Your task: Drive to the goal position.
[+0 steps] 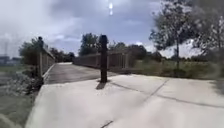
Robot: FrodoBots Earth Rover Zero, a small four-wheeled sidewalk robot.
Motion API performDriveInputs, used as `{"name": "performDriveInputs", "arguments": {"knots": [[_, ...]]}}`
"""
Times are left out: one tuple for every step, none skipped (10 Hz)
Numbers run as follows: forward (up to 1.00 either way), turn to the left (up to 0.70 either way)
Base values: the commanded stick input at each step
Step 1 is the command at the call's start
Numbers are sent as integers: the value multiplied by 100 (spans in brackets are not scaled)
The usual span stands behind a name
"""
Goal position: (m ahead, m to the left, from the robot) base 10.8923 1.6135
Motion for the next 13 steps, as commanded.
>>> {"name": "performDriveInputs", "arguments": {"knots": [[0, 85], [0, 85], [0, 85], [0, 85], [2, 85], [47, 40], [85, 0], [85, 0], [85, 0], [85, 0], [85, 0], [85, 0], [85, 0]]}}
